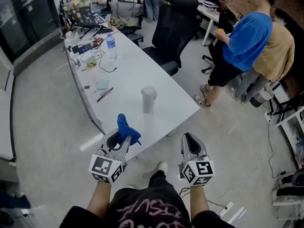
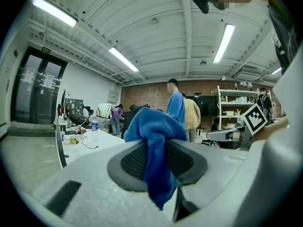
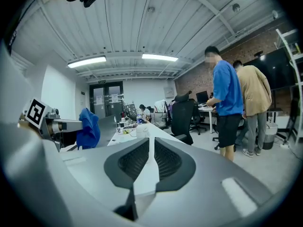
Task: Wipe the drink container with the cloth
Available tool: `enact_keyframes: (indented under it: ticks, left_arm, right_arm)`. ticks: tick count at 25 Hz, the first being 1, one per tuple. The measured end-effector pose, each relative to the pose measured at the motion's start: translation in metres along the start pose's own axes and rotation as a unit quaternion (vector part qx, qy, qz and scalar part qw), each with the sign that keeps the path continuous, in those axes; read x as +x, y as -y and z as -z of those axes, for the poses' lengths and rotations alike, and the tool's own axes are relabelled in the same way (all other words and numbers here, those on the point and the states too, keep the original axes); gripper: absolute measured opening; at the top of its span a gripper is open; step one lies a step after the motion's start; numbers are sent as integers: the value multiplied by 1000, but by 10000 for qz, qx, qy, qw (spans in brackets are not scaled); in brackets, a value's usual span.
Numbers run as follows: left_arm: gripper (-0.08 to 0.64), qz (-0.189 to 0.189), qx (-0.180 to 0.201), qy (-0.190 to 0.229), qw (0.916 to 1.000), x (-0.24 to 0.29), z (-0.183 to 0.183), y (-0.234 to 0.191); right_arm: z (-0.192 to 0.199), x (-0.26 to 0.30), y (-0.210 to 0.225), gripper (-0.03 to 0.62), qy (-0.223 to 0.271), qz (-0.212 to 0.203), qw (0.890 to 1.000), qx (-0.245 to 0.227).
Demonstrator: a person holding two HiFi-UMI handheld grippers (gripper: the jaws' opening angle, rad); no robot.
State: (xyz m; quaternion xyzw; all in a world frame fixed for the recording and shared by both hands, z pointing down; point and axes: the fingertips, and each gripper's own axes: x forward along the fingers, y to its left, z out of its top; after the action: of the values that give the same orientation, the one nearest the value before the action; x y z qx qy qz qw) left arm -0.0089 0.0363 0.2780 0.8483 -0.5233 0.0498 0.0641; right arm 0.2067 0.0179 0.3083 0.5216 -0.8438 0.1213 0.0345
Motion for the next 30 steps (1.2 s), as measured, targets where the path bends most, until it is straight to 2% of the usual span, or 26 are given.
enact_keyframes:
  ticks: [9,20,30]
  left_arm:
    - [98,-246,16,-171,9996,65,5,-17]
    - [98,-754,-10,-247,9968,131,9,-30]
    - [98,-1100,-9,-454,9929,148,19,-27]
  right_arm:
    - [-5,59,49,28,-95,-258,9996,35]
    - [-15,113,109,28,-167,-686,9975,-55]
    - [-15,151,112,42,-305,-1372,9898,-230]
